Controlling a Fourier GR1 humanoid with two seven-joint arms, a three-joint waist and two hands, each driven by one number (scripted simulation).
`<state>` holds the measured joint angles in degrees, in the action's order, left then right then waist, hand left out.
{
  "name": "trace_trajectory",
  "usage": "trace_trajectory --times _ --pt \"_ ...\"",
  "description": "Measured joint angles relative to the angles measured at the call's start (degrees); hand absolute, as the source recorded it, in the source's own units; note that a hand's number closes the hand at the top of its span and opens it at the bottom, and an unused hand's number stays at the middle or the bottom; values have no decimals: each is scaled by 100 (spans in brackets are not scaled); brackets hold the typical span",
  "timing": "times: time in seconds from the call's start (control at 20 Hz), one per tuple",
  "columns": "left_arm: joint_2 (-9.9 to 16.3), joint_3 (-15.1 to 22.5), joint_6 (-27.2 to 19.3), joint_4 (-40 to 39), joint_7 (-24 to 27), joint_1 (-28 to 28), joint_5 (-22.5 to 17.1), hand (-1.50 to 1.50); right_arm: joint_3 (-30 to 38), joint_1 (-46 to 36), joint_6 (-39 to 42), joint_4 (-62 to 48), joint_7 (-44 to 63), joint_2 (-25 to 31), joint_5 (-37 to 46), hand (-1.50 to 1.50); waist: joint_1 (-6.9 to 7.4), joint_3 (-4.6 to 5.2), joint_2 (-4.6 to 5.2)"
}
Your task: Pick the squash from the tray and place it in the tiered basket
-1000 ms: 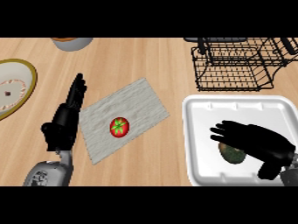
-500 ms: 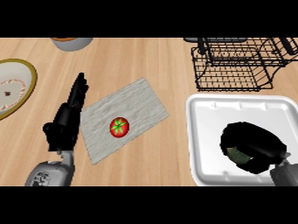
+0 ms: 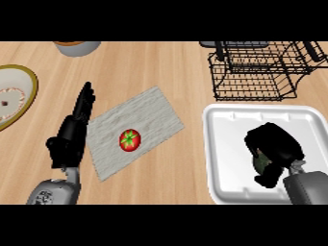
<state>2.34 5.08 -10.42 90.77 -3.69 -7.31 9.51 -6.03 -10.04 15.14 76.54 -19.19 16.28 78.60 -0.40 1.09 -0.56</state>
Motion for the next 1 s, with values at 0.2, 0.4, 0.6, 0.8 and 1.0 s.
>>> trace_trajectory --times 0.2,0.4,0.6,0.8,1.0 --pt "-5 2 1 -36 6 -12 6 0 70 -210 580 163 1828 -717 590 150 11 -12 2" --pt "-67 30 -19 -142 79 -53 21 0 -82 -665 975 487 3497 -1272 846 150 49 -64 23" --pt "-44 -24 10 -174 56 -121 -14 0 -394 -1153 1333 1015 4836 -1492 730 150 70 -90 29" --pt "-15 -67 42 -173 -10 -163 -38 0 -534 -1670 1915 1828 5721 -1576 578 150 51 -99 24" --pt "-17 -83 55 -192 118 -70 -54 0 -342 -2357 2671 2639 6179 -1602 358 150 35 -102 21"
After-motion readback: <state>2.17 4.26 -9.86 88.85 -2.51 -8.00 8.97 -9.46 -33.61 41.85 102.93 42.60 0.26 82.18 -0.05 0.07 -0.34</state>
